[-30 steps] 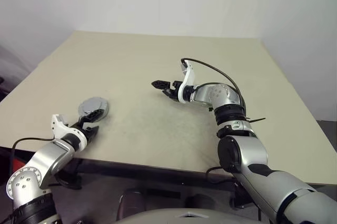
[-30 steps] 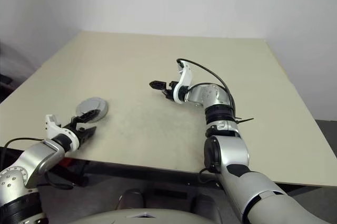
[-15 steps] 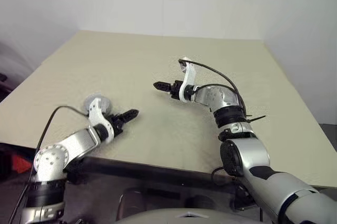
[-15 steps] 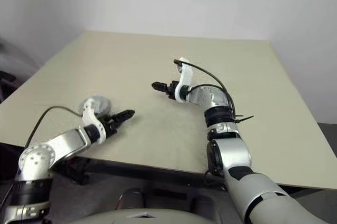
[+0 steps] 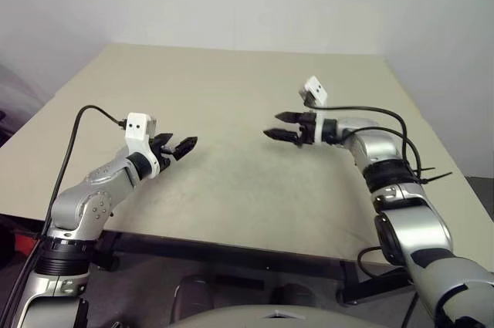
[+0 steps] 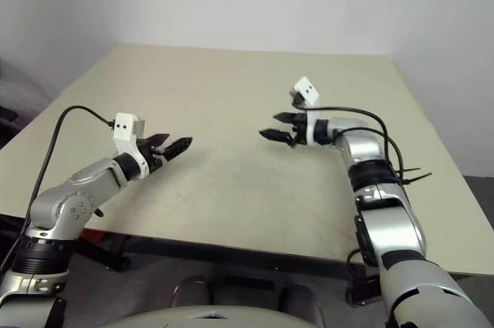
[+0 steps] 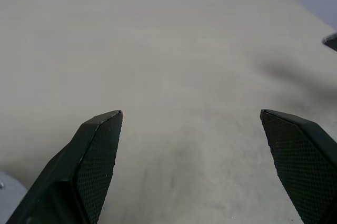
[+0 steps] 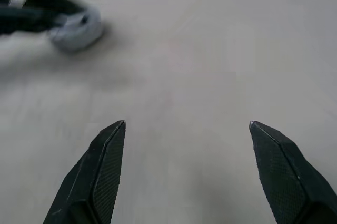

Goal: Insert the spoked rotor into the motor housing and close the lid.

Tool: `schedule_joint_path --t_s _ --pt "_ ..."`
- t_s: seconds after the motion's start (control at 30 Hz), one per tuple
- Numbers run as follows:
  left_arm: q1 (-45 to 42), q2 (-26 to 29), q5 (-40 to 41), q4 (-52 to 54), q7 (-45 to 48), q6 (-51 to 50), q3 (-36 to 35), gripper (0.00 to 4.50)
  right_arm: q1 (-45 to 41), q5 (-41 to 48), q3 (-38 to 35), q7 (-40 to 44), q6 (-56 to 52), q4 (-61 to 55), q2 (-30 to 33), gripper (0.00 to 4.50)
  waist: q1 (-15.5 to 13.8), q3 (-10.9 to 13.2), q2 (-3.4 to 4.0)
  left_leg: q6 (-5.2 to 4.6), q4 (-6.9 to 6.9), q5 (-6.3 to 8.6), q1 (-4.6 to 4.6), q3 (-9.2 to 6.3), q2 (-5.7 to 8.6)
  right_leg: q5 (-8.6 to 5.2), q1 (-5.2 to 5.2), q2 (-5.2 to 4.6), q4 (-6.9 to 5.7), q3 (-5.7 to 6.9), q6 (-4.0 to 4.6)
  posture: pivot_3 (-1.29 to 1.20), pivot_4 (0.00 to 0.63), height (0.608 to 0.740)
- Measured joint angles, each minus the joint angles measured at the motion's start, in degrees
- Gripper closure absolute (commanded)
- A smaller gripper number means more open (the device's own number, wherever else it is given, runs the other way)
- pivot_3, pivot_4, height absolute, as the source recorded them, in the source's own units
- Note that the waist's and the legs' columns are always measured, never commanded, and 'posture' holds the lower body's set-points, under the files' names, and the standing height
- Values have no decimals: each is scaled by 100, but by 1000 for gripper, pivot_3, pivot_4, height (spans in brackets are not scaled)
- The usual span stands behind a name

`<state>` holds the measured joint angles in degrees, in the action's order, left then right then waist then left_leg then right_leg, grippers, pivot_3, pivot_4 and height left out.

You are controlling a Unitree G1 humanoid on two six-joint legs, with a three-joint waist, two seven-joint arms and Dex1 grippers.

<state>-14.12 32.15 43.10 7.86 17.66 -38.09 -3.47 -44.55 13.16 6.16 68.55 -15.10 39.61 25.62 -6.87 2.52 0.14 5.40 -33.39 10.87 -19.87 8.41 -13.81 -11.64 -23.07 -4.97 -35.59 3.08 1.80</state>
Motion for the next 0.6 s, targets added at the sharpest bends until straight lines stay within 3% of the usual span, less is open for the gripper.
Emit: schedule_joint_path --t_s 0.13,0.43,0.6 --pt "-110 -136 -310 -118 337 99 42 42 103 -71 111 534 183 0 147 243 40 3 5 -30 -24 14 1 1 -5 3 -1 0 -15 0 7 0 0 740" --pt "-161 -484 -936 -330 614 341 86 42 239 -87 -117 165 694 -16 116 243 139 3 5 -68 -80 36 -12 1 -5 10 3 -6 -19 -1 17 0 0 740" --pt "-160 -645 -1111 -339 652 425 78 42 273 -78 -97 468 306 -133 170 243 138 4 6 -79 -81 42 -15 1 -7 10 2 -5 -19 0 17 0 0 740"
